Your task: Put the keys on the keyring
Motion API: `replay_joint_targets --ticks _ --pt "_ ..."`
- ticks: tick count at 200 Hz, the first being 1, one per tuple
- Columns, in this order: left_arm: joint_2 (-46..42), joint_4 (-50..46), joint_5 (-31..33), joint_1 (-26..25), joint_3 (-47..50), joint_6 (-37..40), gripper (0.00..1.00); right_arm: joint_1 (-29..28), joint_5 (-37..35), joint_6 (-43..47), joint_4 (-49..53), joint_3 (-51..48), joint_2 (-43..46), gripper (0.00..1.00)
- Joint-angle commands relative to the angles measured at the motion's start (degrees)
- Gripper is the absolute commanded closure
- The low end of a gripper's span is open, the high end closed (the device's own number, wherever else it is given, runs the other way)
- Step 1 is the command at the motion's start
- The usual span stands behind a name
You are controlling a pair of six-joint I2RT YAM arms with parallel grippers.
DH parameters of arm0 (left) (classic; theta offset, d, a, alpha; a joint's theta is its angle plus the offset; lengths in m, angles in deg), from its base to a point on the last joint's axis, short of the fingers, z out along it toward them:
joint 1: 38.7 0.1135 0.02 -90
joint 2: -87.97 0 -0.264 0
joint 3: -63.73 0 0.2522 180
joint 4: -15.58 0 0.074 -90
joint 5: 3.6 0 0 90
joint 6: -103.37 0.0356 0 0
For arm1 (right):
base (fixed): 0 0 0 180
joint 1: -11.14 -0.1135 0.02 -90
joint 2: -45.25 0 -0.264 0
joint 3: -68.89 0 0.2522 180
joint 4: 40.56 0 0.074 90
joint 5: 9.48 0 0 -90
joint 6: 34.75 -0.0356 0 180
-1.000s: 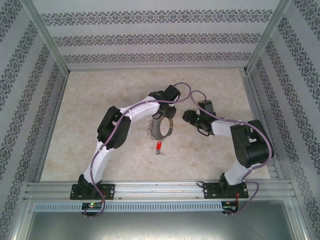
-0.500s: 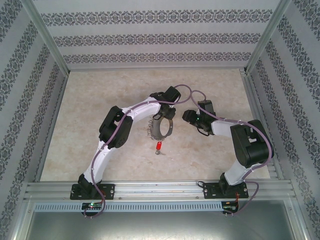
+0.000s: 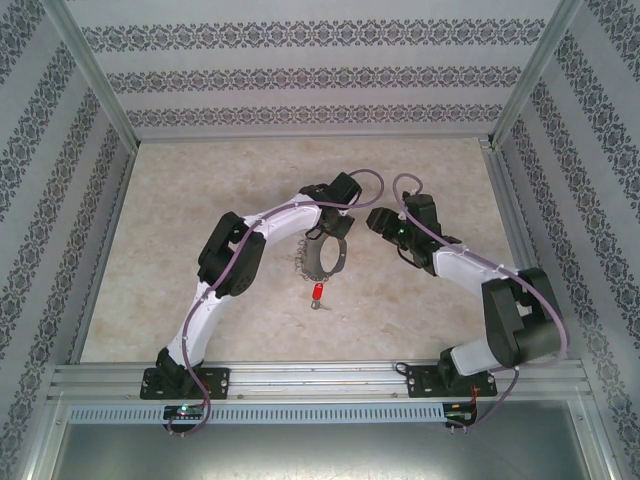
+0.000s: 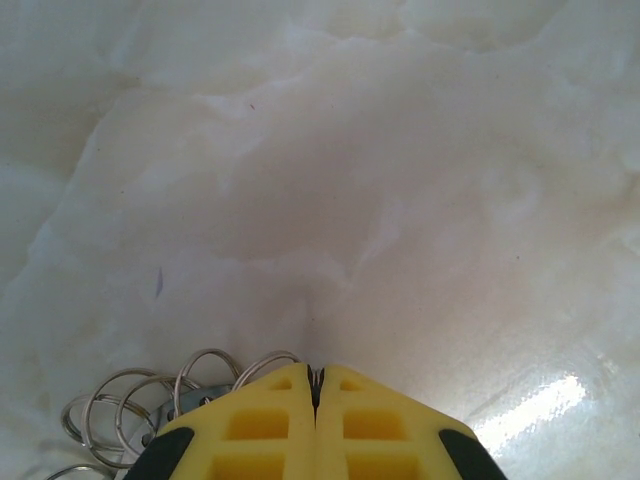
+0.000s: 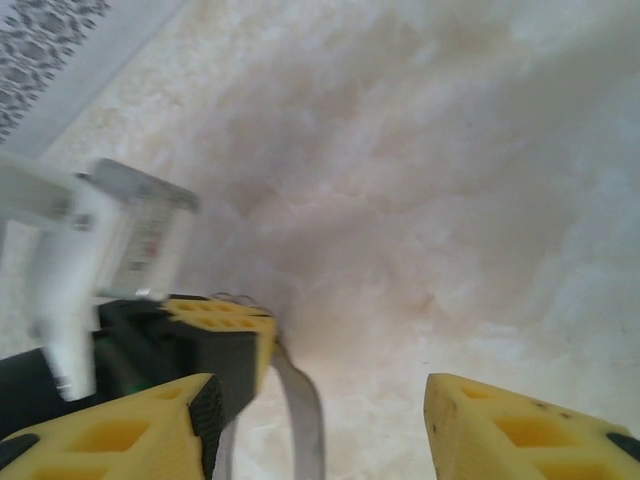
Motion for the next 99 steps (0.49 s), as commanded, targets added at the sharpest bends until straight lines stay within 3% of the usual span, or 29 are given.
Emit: replay_joint_targets --ticks 1,37,75,99 --pt "-4.84 -2.6 1.41 -0.59 0.2 2.57 1.0 -2.6 -3.6 -2.1 3.71 3.13 4.38 0.41" --pt "-10.07 -1.64 1.36 -0.19 2.41 5.38 1.0 -8.01 -12.26 -1.69 11.54 8.17 10.8 0.35" --pt "-13.44 0.04 0.99 0.94 3.89 6.23 1.0 -10.49 -14.87 -4.36 10.0 8.55 16.5 0.35" --pt "-15.1 2.16 0.11 1.65 4.91 6.23 1.0 -12.35 -18.02 -5.58 11.06 9.76 18.41 0.3"
